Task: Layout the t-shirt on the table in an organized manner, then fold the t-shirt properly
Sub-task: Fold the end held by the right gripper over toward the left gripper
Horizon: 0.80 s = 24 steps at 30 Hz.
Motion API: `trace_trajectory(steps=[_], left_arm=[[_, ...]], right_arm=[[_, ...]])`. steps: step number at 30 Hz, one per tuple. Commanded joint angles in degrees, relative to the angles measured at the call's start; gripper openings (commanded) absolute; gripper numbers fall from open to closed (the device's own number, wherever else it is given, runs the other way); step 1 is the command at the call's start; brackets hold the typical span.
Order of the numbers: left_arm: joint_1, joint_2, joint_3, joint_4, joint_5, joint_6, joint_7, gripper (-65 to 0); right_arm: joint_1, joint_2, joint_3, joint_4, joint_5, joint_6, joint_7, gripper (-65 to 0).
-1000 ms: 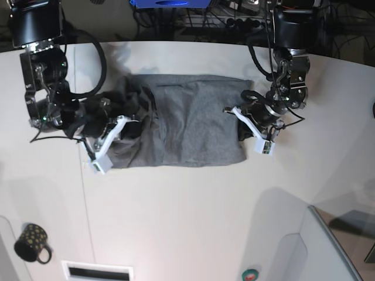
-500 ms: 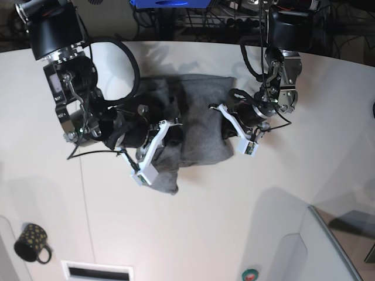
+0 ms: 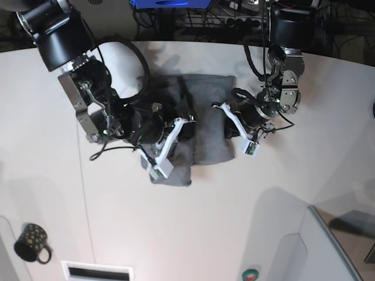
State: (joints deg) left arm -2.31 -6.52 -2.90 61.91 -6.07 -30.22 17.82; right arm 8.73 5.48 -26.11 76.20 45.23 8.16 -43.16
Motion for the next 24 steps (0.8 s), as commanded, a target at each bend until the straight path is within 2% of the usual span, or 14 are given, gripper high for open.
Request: trace_trajectory(steps=[1, 5, 9, 13, 18, 21, 24], left_arm=[[-0.64, -0.2, -0.05, 1.08, -0.84, -0.33, -0.9, -65.0], [-0.64, -0.29, -0.05, 0.99, -0.84, -0.33, -0.9, -65.0], [-0.64, -0.9, -0.05, 0.99, -1.01, -0.33, -0.9, -65.0], [-0.64, -0.9, -0.05, 0.99, -0.92, -0.33, -0.9, -65.0], [-0.64, -0.99, -0.05, 0.9, -0.92, -0.33, -0.9, -65.0], [-0.64, -1.08, -0.05, 1.34, -0.92, -0.33, -0.9, -65.0], [-0.64, -3.1, -0.05, 2.84, -1.19, -0.24, 1.38, -65.0]], right_arm=[[1.33, -0.16, -0.49, -0.56, 0.96, 0.32, 1.0, -64.2], [2.65, -0.42, -4.09, -4.07, 0.96, -0.47, 3.11, -64.2], [3.97, -0.16, -8.75, -4.78, 0.96, -8.47, 5.4, -64.2], [4.85, -0.33, -11.3, -4.78, 0.96, -10.23, 6.01, -63.6], [4.67, -1.21, -11.39, -4.86, 0.96, -15.42, 6.01, -63.2], [4.67, -1.56, -11.39, -4.6, 0.96, -16.12, 6.01, -55.1], [4.67, -1.56, -11.39, -4.34, 0.96, -16.12, 6.19, -37.4]])
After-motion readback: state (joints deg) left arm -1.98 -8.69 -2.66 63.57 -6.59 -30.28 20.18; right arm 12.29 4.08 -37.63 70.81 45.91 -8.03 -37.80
